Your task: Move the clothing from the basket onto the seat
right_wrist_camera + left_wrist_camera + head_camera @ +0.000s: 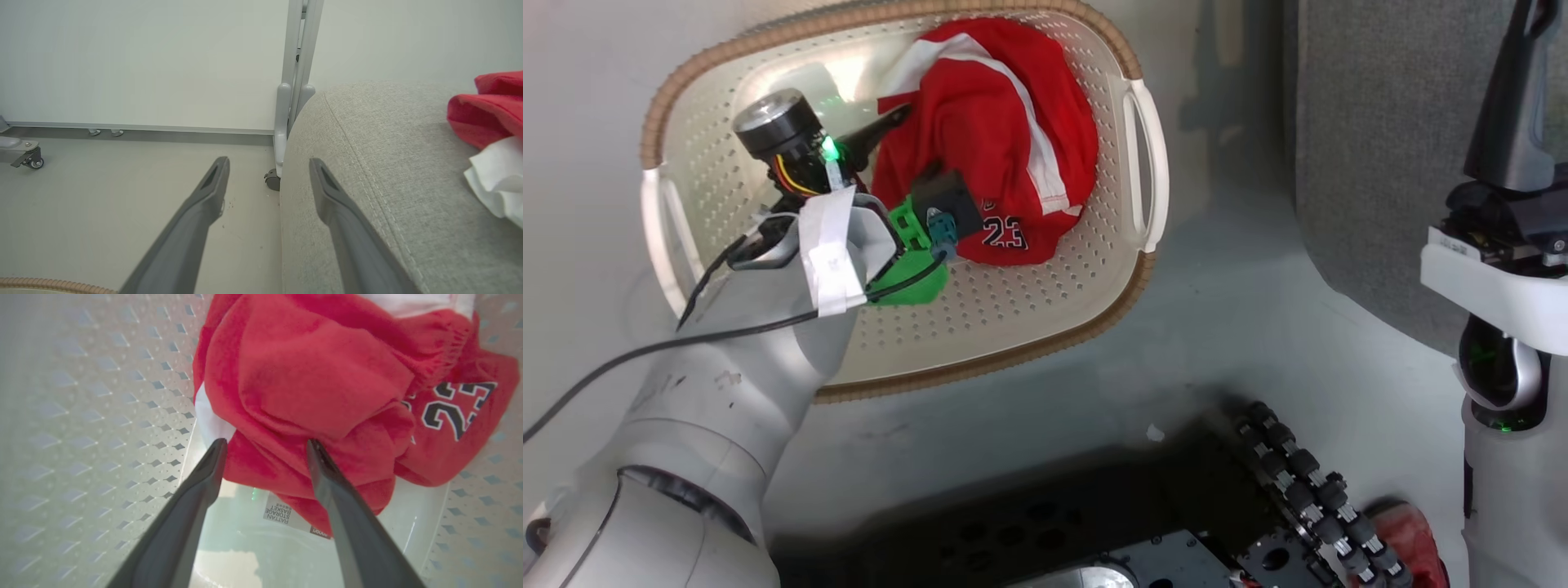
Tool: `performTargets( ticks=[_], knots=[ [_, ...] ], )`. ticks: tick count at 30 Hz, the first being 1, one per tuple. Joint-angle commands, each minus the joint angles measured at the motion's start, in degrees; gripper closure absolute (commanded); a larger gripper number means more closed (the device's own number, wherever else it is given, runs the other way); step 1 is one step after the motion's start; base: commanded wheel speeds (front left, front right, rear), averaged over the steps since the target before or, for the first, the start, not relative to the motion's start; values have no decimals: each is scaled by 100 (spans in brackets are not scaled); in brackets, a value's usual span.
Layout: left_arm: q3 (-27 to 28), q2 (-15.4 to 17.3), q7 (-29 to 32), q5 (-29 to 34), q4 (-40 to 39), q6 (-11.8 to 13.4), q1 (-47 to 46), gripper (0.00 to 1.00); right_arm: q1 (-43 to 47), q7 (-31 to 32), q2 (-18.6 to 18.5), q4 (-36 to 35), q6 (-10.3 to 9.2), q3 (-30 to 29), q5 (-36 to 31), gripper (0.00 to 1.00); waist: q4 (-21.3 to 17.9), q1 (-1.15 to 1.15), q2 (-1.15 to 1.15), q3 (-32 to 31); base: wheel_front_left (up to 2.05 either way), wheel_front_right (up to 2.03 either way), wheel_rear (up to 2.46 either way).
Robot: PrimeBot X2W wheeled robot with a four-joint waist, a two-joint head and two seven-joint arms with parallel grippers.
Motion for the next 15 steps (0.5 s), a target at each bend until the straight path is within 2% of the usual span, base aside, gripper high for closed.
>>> performTargets(
  ticks=[1,4,15],
  knots=[
    [-40,33,83,51,80,79,-141,0,-83,-18,13,-31,-9,46,-39,0,-124,-1,0,147,0,0,0],
    [-62,55,315,57,226,211,-219,0,-119,-18,39,-27,-9,122,-51,0,-189,-1,0,184,0,0,0],
    [-31,118,518,-205,368,-6,-270,0,-108,-18,106,-64,-9,242,-88,0,-324,-1,0,241,0,0,0]
  ],
)
